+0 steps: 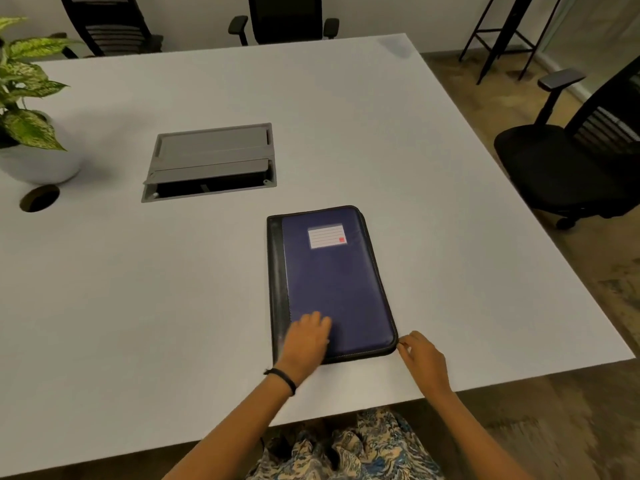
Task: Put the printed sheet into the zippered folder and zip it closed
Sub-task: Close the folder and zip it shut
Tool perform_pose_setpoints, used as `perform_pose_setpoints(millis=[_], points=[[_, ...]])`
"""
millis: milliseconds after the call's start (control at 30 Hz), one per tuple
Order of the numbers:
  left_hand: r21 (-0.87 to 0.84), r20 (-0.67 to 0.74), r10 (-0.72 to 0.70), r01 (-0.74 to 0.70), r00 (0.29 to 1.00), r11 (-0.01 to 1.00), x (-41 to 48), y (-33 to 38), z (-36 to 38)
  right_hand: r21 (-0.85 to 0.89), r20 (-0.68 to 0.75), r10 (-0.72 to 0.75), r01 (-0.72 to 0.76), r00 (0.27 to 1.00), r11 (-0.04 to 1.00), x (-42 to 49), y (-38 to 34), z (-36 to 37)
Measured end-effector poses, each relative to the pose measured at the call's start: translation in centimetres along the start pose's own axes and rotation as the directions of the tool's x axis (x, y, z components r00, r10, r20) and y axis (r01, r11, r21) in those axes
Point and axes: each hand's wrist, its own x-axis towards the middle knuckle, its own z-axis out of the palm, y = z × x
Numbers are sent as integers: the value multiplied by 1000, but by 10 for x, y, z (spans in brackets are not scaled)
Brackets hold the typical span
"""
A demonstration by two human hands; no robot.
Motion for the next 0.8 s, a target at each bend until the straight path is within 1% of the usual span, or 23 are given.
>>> perform_pose_setpoints(millis=[33,67,133,200,367,433,600,733,800], points=[[-29,-13,69,-69,998,997,5,17,4,47,-19,22,-21,1000,999,0,-1,0],[-64,5,109,-109,994,992,11,32,10,86,-35,43,-39,998,996,1,-1,1],[-72,61,132,-128,989,989,20,54,26,144,-63,73,-64,995,988,0,-2,4],[-19,81,127,-126,989,992,27,67,42,193,-85,110,-92,990,977,-1,-2,8],[6,15,63,-63,998,998,46,81,61,385,-133,234,-168,963,908,-4,0,20],[18,-1,42,-42,999,999,51,86,63,415,-147,262,-181,954,892,-7,0,25],[70,-3,9,-9,1000,998,59,93,67,369,-180,236,-157,955,916,-12,-1,26],[135,-40,-43,48,998,990,54,96,69,252,-237,219,-157,946,955,-12,-5,25],[134,-37,-36,41,999,990,54,98,71,212,-248,207,-155,946,965,-10,-6,23]])
